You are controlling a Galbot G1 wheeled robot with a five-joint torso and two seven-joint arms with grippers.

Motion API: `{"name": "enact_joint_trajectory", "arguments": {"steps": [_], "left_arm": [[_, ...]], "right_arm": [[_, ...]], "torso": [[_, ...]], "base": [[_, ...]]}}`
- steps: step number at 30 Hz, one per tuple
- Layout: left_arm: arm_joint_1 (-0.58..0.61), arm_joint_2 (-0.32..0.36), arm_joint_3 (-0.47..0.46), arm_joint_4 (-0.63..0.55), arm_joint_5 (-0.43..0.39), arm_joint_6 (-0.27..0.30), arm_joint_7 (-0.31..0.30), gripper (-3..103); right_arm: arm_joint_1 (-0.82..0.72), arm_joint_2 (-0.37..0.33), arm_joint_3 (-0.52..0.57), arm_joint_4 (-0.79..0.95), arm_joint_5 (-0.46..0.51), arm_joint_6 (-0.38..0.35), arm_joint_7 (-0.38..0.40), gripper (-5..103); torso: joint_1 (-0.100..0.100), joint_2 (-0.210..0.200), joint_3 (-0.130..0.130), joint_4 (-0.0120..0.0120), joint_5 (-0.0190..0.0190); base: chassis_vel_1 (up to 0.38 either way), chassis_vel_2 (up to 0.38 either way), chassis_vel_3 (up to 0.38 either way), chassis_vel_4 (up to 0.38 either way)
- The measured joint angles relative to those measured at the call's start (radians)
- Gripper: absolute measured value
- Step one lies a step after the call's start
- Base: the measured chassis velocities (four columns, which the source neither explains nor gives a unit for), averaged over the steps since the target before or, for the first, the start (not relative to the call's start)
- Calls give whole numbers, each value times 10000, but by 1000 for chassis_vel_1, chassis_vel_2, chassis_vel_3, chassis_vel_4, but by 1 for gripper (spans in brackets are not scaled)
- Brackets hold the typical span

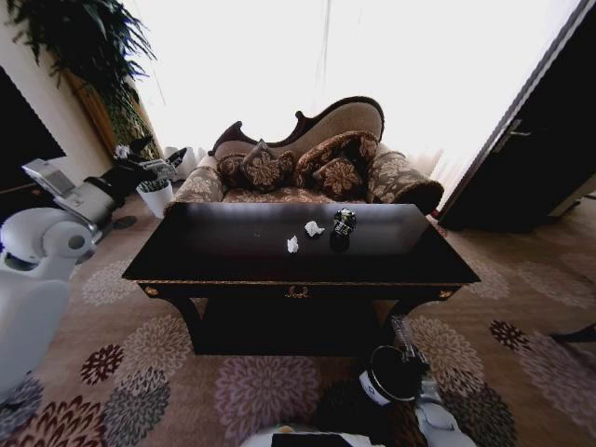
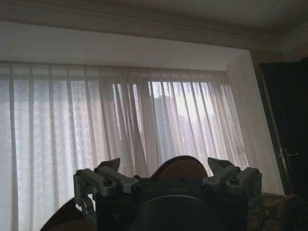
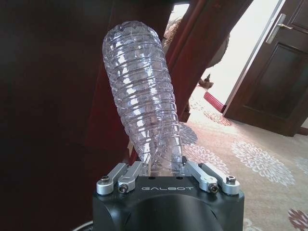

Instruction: Move to the front of the table and place the trash on the table into the trash bin.

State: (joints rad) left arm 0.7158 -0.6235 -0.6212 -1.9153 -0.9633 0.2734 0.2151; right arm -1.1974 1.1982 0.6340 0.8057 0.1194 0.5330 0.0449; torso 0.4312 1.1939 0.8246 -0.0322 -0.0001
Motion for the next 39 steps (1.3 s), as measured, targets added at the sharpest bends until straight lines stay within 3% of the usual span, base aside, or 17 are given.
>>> {"name": "enact_joint_trajectory", "arguments": {"steps": [12, 39], "left_arm": [[-85, -158, 84, 40, 36, 0, 41, 100], [-48, -21, -49, -15, 20, 0, 136, 100]], "right_arm": [[-674, -308, 237, 400, -37, -38, 13, 25], [-1301, 278, 157, 839, 265, -192, 46, 25]], "torso": [[0, 0, 0, -1, -1], [-1, 0, 1, -1, 0]], "base": [[0, 0, 0, 0], [0, 0, 0, 0]]}}
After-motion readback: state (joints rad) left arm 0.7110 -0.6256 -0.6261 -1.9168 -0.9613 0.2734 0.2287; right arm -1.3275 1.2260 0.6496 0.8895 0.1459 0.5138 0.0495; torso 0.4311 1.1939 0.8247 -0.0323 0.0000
